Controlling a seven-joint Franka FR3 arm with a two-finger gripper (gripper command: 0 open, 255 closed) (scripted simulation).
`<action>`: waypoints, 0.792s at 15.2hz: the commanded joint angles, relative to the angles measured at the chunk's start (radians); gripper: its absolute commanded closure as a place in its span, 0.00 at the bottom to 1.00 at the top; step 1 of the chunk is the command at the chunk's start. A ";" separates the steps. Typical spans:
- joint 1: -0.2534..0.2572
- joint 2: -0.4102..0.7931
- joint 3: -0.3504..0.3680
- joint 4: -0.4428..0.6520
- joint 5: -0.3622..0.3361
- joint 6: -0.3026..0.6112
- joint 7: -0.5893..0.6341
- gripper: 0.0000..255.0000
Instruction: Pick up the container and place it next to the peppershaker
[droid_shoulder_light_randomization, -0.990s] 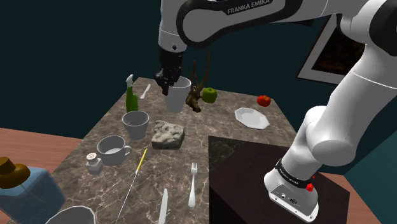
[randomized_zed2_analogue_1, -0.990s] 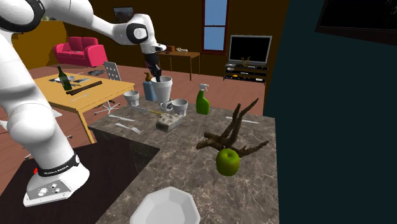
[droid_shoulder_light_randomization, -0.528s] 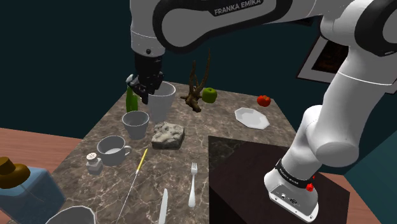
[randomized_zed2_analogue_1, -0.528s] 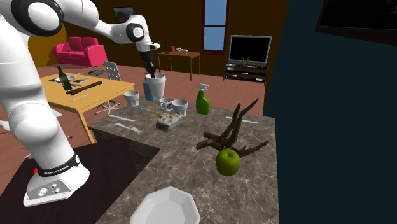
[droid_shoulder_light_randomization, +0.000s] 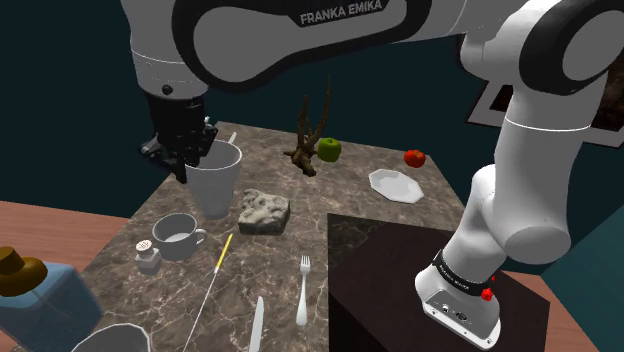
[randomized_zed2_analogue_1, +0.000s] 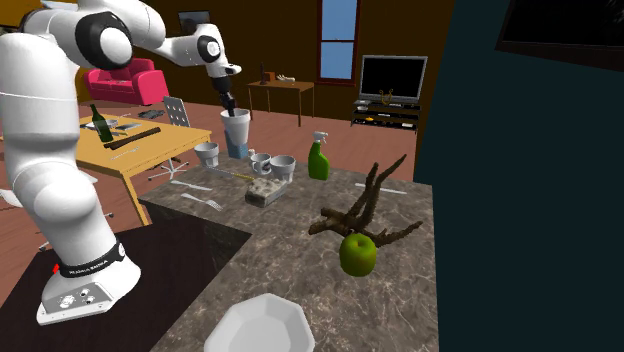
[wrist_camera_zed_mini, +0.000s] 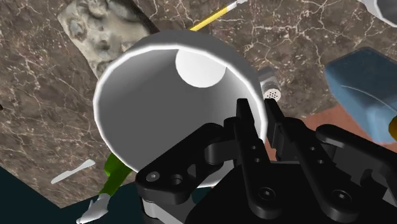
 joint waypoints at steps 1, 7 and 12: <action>0.037 0.057 0.009 0.087 -0.023 -0.037 0.041 1.00; 0.137 0.219 0.014 0.299 -0.079 -0.103 0.123 1.00; 0.131 0.223 0.011 0.237 -0.083 -0.039 0.133 1.00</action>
